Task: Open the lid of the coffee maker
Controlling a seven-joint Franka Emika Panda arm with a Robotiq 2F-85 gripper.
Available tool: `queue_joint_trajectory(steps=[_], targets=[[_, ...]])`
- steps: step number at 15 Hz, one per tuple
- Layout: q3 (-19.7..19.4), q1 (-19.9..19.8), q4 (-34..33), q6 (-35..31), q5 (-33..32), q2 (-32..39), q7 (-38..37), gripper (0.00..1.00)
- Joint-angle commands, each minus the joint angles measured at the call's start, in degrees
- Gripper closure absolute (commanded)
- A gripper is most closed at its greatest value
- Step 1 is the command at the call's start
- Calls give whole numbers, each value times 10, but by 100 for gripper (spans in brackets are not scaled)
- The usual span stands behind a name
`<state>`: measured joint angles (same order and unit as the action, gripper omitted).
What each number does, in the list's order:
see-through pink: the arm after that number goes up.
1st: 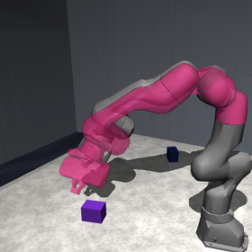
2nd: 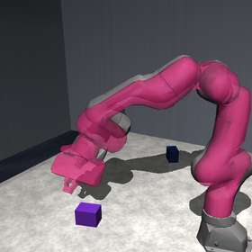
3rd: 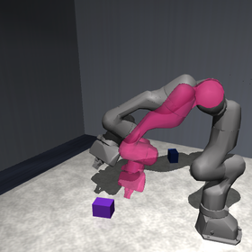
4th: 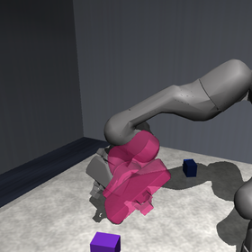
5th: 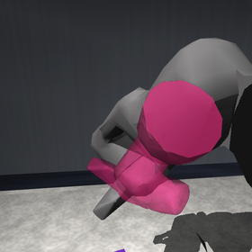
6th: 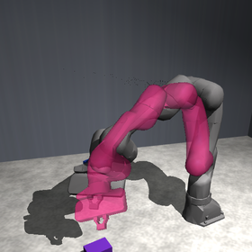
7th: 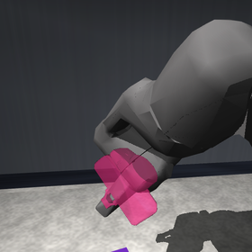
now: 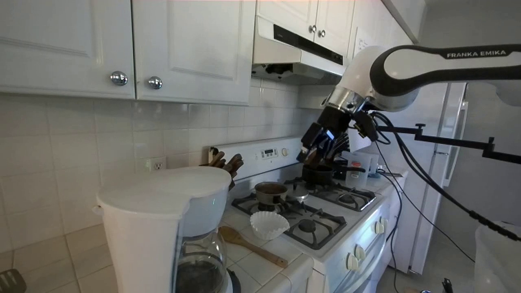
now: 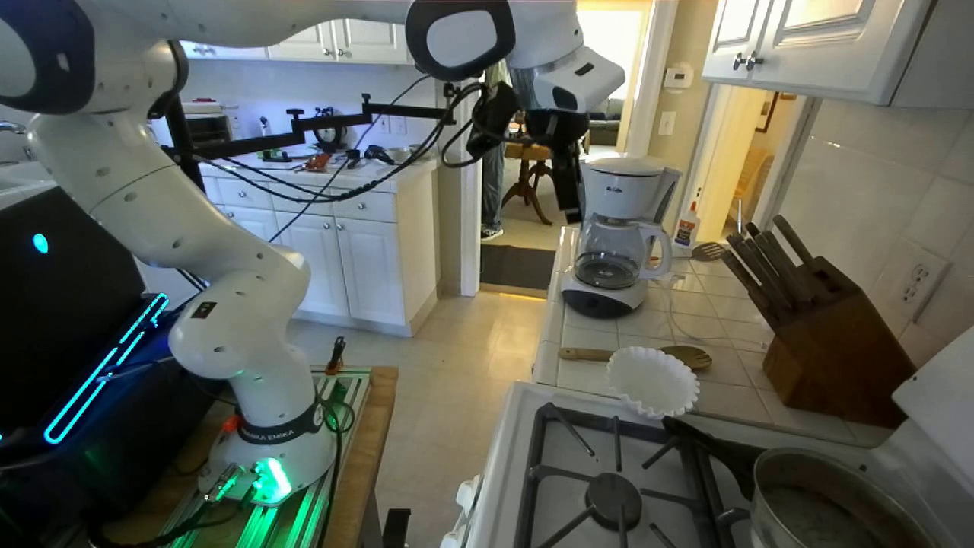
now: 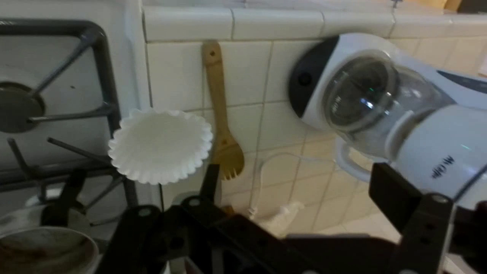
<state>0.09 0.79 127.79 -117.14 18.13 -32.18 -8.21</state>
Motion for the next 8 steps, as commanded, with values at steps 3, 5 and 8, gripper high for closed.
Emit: queue_joint_trajectory(steps=[3, 5, 8], targets=[[-5, 47, -58, -85, 129, 32, -16, 0], [-10, 67, -73, -109, 176, 53, 1, 0], [-22, 97, -98, -115, 262, 99, 43, 0]])
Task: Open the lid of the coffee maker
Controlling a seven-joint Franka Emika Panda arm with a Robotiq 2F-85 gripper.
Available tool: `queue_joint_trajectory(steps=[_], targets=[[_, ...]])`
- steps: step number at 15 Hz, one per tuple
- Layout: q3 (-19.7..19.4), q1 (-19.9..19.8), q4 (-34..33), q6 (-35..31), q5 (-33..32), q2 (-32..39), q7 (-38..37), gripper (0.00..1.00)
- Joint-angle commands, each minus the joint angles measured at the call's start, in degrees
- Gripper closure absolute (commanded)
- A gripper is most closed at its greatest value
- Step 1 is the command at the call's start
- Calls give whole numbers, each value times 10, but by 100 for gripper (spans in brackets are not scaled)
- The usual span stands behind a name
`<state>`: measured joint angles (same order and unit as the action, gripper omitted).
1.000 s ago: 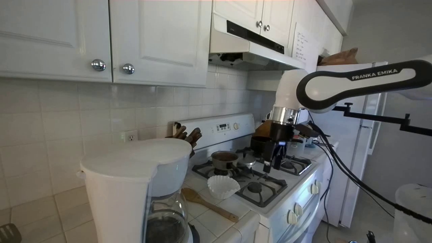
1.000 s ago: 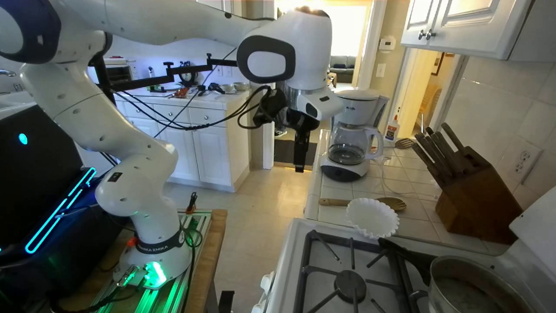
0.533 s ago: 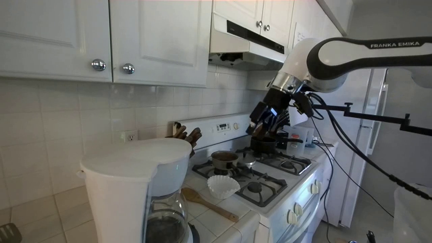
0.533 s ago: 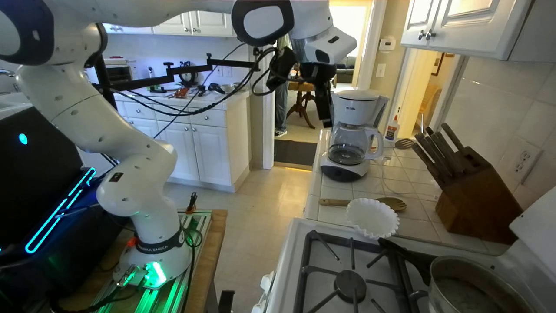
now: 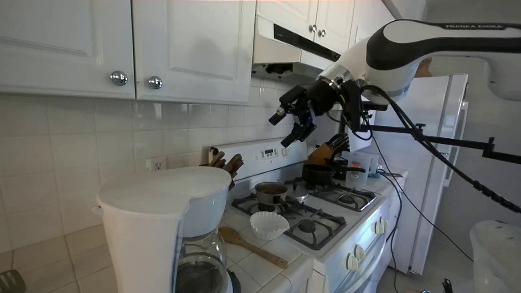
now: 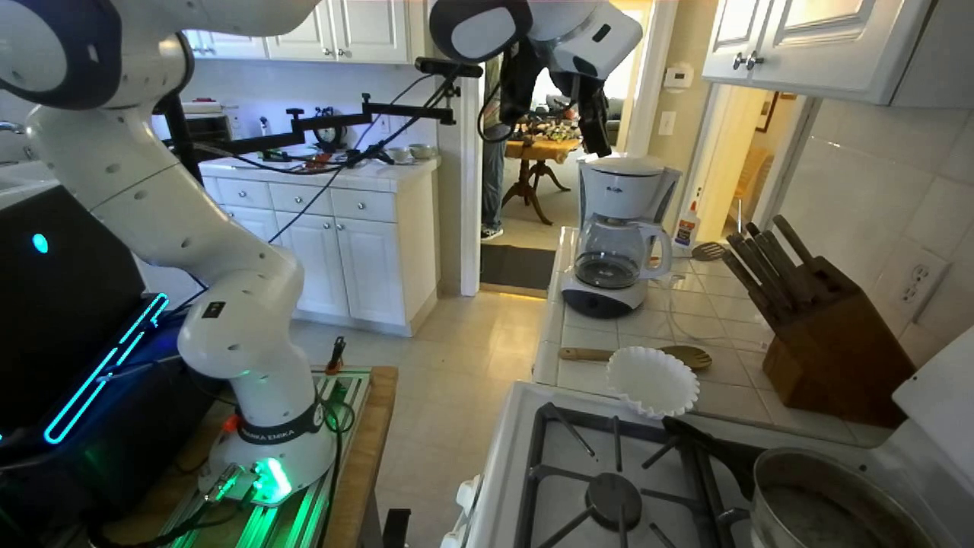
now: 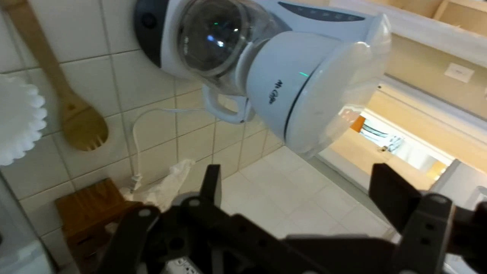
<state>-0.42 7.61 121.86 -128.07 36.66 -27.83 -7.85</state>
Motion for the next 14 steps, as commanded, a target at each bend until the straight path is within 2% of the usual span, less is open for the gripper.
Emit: queue_joint_trajectory(steps=[1, 5, 10, 14], targets=[[-21, 36, -49, 6, 108, 74, 62, 0], [-14, 25, -72, 52, 180, 131, 106, 0], [-6, 5, -91, 123, 190, 180, 148, 0], [5, -4, -96, 125, 187, 190, 157, 0]])
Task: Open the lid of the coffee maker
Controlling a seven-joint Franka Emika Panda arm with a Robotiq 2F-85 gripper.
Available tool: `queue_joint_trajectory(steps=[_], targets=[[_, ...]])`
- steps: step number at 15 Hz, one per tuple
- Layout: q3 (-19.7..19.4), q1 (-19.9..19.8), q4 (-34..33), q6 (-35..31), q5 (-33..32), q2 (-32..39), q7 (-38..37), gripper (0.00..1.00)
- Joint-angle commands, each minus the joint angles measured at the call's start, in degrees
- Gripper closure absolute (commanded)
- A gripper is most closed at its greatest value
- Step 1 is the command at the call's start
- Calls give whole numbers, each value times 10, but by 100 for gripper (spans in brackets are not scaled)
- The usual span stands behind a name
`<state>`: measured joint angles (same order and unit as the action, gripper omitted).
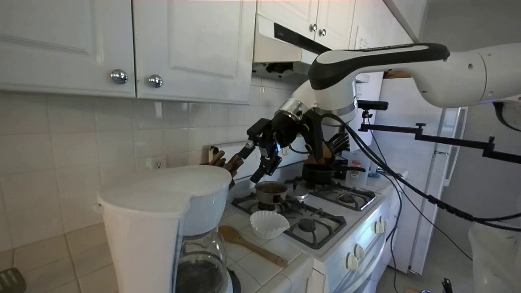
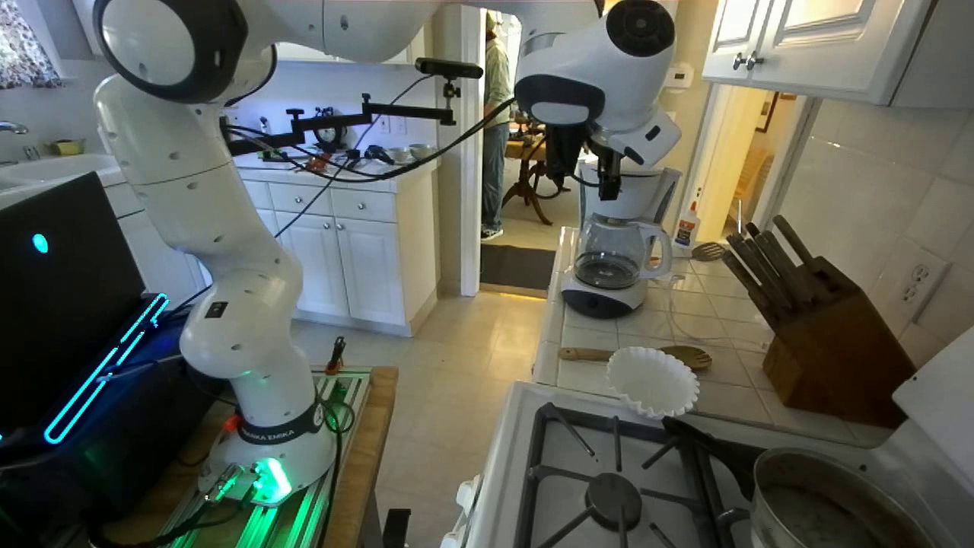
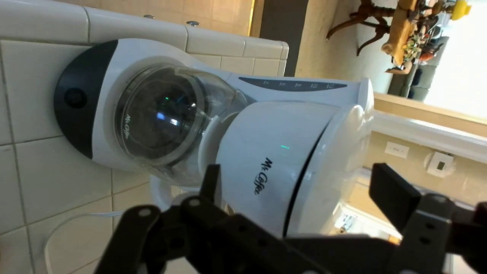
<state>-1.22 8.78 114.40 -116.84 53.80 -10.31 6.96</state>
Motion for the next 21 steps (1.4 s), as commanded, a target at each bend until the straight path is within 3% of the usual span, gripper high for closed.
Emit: queue_joint_trajectory(steps=[1, 11, 21], targets=[[16, -17, -22, 4, 17, 16, 3, 0], [33, -21, -18, 1, 1, 7, -4, 0], [41, -17, -14, -63, 96, 16, 11, 0]])
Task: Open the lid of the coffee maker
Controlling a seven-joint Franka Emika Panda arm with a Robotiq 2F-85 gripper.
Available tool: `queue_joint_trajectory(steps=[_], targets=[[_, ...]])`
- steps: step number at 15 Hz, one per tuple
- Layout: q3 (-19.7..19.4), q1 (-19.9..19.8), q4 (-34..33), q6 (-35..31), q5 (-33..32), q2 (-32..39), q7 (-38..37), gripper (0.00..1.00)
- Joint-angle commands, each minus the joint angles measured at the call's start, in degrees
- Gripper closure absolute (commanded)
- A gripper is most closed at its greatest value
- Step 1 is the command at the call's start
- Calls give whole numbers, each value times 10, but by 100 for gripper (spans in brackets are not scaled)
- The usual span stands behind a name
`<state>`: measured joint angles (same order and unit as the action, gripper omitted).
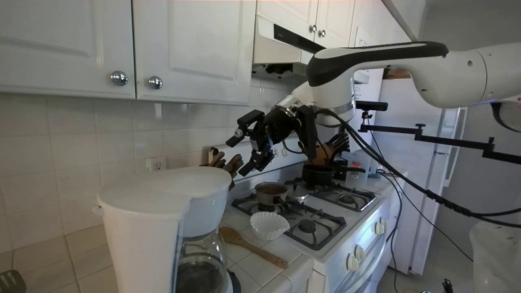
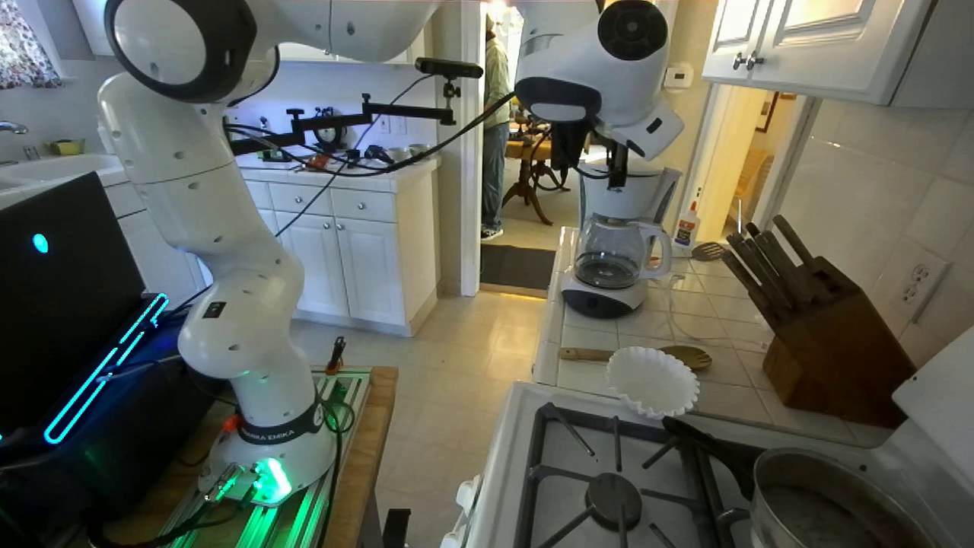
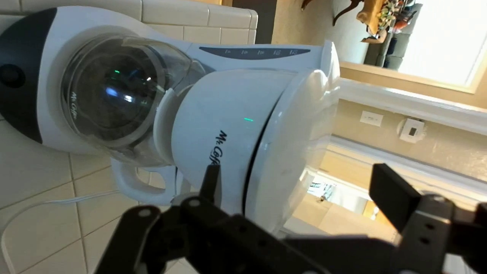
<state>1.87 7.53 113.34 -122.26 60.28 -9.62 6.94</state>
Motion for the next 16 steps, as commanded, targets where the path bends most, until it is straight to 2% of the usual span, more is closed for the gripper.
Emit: queue_joint_trajectory(steps=[1, 10, 16], targets=[[12, -5, -3, -7, 33, 12, 10, 0], [19, -5, -32, -38, 69, 43, 21, 0], [35, 1, -54, -45, 63, 45, 20, 0]])
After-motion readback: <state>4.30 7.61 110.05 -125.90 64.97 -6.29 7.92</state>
